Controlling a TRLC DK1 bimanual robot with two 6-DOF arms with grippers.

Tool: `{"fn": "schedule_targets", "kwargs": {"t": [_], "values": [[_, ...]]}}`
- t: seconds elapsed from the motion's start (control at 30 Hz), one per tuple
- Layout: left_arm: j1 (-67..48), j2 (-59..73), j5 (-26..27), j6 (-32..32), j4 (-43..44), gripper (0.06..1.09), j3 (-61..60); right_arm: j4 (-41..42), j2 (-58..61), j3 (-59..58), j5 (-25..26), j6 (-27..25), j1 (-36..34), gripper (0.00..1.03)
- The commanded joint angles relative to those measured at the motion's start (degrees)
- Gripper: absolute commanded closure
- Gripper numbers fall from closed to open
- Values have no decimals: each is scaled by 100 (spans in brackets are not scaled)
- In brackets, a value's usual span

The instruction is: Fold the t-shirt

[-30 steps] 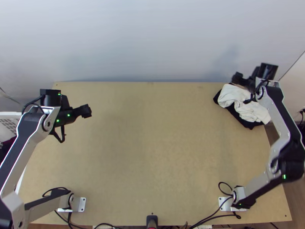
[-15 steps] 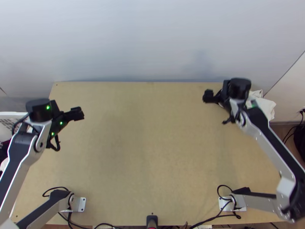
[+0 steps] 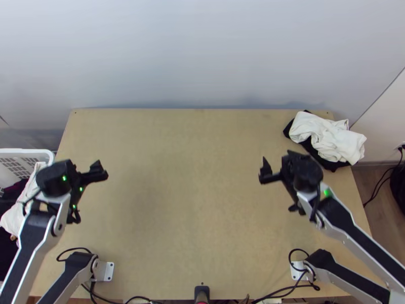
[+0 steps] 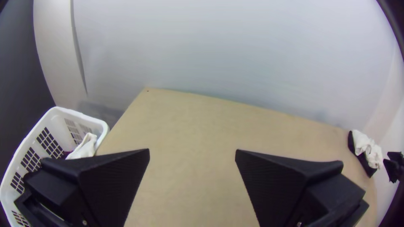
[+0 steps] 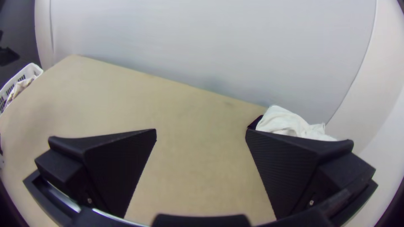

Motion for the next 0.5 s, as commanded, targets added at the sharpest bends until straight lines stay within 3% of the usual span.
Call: {"fn": "schedule_targets", "kwargs": {"t": [0.0,0.2,0.47], "values": [[19,-811,-173,511,665,10,-1273,715,-949,-1406,186,-311,264,4],[98,-1233,-437,1135,2167,10,-2249,1717,-1749,-2470,186,-821,273,4],[63,-1049,-419,1126,3275,10,-3040,2209,-2048,-3067,186,-540,-220,4]]}}
